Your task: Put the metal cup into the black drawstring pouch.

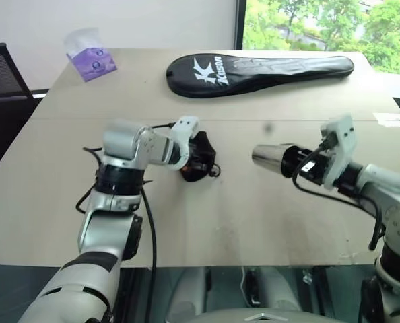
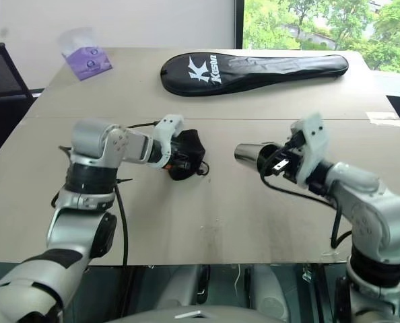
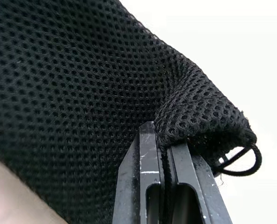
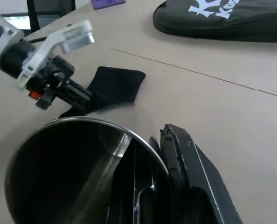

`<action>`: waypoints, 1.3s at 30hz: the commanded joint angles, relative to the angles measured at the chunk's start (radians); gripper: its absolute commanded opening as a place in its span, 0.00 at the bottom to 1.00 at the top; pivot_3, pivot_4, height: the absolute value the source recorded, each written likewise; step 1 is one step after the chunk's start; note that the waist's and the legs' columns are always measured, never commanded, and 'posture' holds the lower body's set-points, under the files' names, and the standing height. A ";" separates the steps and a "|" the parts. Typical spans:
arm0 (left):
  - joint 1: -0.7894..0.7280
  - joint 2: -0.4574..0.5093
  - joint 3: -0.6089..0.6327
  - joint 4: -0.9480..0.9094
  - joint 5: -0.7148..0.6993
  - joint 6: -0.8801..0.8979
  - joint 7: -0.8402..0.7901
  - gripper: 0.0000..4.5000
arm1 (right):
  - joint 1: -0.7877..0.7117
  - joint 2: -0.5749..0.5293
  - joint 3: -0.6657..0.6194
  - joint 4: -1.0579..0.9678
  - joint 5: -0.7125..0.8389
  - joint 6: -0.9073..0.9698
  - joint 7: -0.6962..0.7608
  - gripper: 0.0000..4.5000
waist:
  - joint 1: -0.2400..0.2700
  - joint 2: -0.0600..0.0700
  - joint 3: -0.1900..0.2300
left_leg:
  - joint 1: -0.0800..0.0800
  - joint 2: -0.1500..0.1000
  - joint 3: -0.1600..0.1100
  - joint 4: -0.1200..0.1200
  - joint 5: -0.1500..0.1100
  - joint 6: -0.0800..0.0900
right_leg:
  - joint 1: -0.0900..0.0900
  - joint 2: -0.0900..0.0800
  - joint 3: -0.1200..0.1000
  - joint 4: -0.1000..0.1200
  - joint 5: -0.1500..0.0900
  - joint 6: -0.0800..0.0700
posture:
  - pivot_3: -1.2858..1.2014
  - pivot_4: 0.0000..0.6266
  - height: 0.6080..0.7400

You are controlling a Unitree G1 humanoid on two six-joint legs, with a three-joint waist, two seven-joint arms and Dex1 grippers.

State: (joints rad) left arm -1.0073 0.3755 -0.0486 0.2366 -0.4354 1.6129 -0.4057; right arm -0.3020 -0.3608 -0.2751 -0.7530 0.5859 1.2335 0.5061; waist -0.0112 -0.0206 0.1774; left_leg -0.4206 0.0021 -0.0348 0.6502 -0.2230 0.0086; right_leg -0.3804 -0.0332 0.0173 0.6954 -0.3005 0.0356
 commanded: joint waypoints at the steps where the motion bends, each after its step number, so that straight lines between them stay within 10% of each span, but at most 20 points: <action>1: -0.100 -0.027 -0.036 0.084 0.008 -0.041 -0.024 0.00 | 0.055 0.067 0.017 -0.073 0.019 -0.074 -0.067 0.00 | -0.001 0.000 0.000 | 0.000 0.000 -0.001 0.000 0.000 0.000 | 0.000 0.000 -0.001 0.000 0.000 0.000 | 0.52 0.24 1.00; 18: -0.286 -0.039 -0.093 0.418 0.001 -0.155 -0.278 0.00 | 0.163 0.277 0.297 0.201 -0.112 -0.546 -0.144 0.00 | -0.012 0.000 0.000 | 0.002 0.001 0.002 -0.003 0.002 -0.003 | 0.000 0.002 0.001 0.000 0.000 0.000 | 0.52 0.24 1.00; 39: -0.141 0.022 -0.151 0.068 -0.043 -0.046 -0.304 0.00 | -0.017 0.258 0.496 0.767 -0.510 -0.932 -0.212 0.00 | -0.031 0.001 0.000 | 0.004 0.001 0.003 -0.003 0.003 -0.005 | 0.000 0.002 0.005 0.002 0.000 0.000 | 0.52 0.24 1.00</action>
State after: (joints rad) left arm -1.1595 0.3988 -0.1960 0.3879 -0.4465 1.5469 -0.7095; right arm -0.3024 -0.0949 0.1890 -0.0191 0.1323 0.3175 0.3040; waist -0.0418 -0.0199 0.1774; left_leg -0.4154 0.0035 -0.0317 0.6475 -0.2204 0.0040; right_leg -0.3802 -0.0315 0.0226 0.6970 -0.3007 0.0355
